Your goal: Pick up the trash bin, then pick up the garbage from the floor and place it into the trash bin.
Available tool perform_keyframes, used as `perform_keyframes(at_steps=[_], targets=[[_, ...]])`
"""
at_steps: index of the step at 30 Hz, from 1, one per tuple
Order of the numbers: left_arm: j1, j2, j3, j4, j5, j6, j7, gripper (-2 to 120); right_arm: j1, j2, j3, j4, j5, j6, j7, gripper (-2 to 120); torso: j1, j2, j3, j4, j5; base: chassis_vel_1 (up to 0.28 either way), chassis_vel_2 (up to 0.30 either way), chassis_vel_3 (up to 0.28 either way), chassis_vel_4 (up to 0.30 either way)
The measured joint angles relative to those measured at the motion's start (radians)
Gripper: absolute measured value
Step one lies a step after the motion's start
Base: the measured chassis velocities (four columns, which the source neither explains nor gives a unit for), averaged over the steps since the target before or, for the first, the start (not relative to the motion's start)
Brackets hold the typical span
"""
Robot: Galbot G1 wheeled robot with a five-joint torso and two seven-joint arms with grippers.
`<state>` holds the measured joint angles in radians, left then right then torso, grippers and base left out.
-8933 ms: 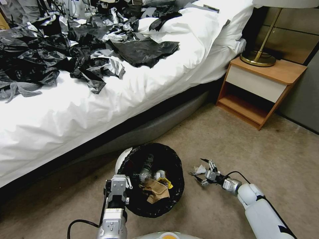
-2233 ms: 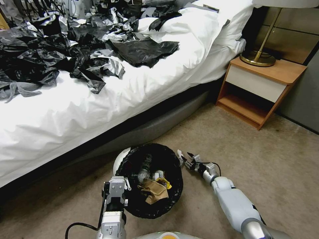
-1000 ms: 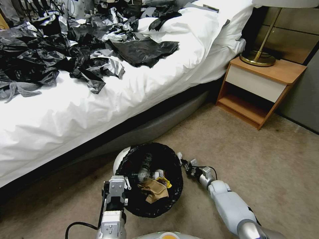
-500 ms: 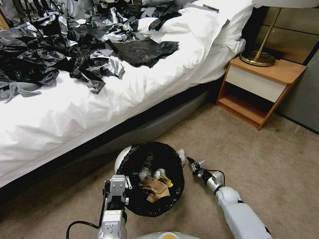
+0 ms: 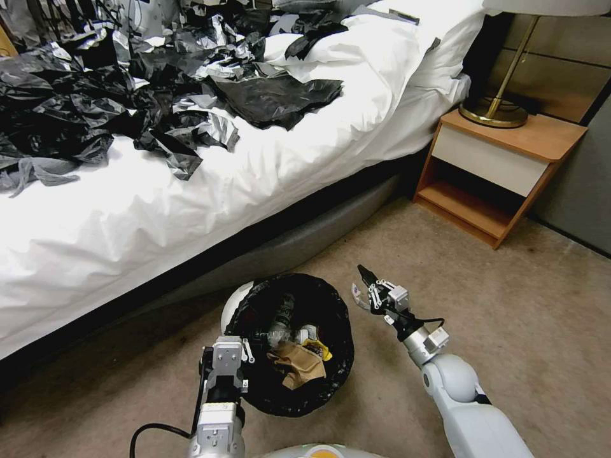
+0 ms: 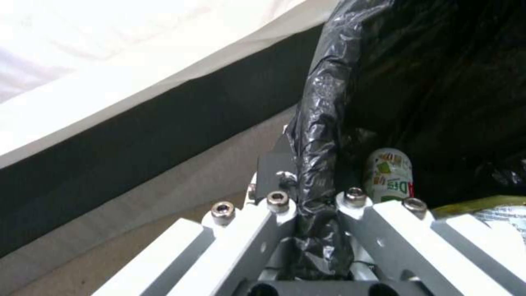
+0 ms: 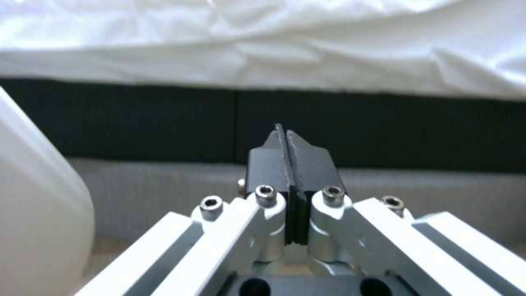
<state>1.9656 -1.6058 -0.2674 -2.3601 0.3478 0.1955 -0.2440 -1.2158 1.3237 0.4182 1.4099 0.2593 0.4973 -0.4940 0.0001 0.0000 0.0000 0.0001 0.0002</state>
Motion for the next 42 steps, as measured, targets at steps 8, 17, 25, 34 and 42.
perform_keyframes(at_steps=[8,17,25,34,42], targets=[[0.0,0.001,0.0,-0.001,0.0,0.0,0.0,0,0.04,0.02,-0.02,-0.196,-0.072,-0.056,0.087,5,0.0,0.0,0.0,0.0,-0.0001,0.0,0.0,0.0,0.0],[0.0,0.002,-0.003,-0.002,-0.001,0.001,0.0,0,0.116,0.045,-0.028,-0.43,-0.121,-0.045,0.132,35,0.0,0.0,0.0,-0.0001,-0.0001,0.0,0.0,0.0,0.0],[-0.003,0.001,-0.001,-0.001,-0.002,0.001,0.0,0,0.19,0.059,-0.037,-0.535,-0.145,-0.044,0.135,65,0.0,0.0,0.0,-0.0001,-0.0002,0.0,0.0,0.0,0.0],[-0.003,0.0,-0.003,-0.001,-0.003,0.002,0.001,0,0.268,0.08,-0.047,-0.64,-0.179,-0.058,0.143,97,0.0,0.0,0.0,-0.0001,-0.0001,0.0,0.0,0.0,0.0],[-0.004,-0.002,-0.002,0.003,-0.003,0.002,0.001,0,0.341,0.103,-0.049,-0.746,-0.218,-0.065,0.161,100,0.0,0.0,0.0,-0.0001,-0.0002,0.0,0.0,0.0,0.0]])
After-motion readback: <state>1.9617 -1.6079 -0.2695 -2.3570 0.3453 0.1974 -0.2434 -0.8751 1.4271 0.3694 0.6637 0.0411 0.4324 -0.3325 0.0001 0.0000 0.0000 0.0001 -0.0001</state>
